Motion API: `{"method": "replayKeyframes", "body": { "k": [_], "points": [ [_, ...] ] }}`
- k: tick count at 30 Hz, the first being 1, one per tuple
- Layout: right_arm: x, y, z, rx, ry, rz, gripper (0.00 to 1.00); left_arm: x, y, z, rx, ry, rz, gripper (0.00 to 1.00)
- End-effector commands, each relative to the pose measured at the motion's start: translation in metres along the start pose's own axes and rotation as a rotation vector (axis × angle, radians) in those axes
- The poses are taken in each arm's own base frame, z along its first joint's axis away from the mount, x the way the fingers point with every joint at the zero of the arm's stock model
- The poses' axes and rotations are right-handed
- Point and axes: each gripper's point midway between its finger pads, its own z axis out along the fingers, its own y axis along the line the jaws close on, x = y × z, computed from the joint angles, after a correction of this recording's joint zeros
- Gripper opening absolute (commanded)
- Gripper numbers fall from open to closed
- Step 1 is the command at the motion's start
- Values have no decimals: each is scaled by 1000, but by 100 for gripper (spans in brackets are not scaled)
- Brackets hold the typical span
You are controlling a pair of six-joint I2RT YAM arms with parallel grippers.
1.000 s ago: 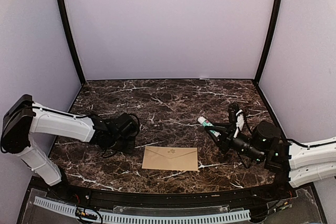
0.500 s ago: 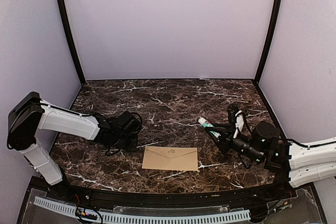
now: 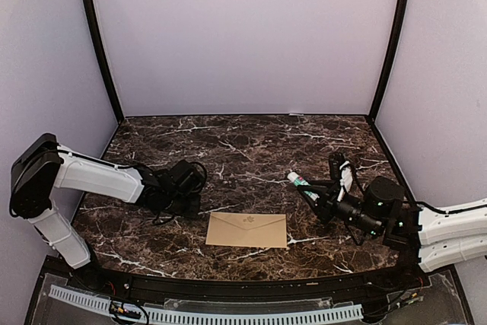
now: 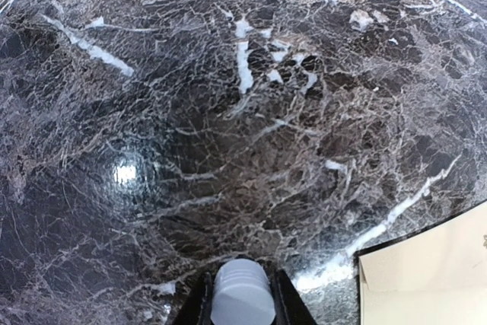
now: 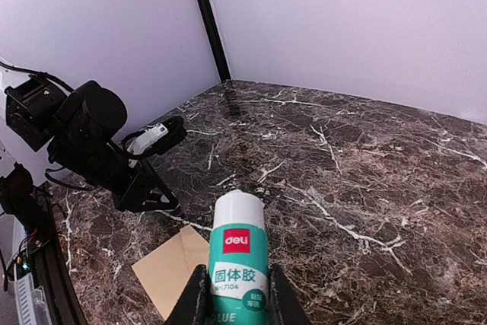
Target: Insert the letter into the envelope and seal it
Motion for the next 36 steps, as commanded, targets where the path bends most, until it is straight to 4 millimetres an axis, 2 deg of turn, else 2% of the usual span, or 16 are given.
{"method": "replayKeyframes", "body": {
  "k": [1, 7, 11, 13, 14, 17, 21, 22, 25, 30, 36],
  "points": [
    [-11, 0, 1, 5, -41, 5, 0, -21, -8, -21, 59, -58, -12, 11],
    [-16, 6, 2, -22, -53, 4, 0, -32, -20, -41, 146, -91, -5, 11],
    [-21, 21, 3, -105, -73, -13, 0, -47, -49, -67, 325, -134, 17, 11],
    [-26, 29, 3, -147, -89, -24, 0, -59, -67, -86, 440, -176, 31, 11],
    [-30, 33, 3, -170, -102, -29, 0, -66, -82, -103, 535, -199, 41, 12],
    [-41, 49, 3, -248, -133, -48, 0, -87, -106, -144, 705, -275, 56, 12],
    [-52, 70, 3, -356, -155, -78, 0, -98, -139, -194, 956, -298, 96, 12],
    [-55, 74, 3, -375, -161, -86, 0, -99, -143, -201, 995, -302, 101, 12],
    [-67, 84, 1, -418, -187, -103, 0, -102, -161, -241, 1191, -312, 128, 12],
    [-84, 98, 0, -481, -215, -116, 0, -105, -173, -280, 1374, -325, 168, 13],
    [-92, 101, 8, -480, -218, -109, 0, -102, -176, -303, 1484, -313, 181, 14]
  ]
}}
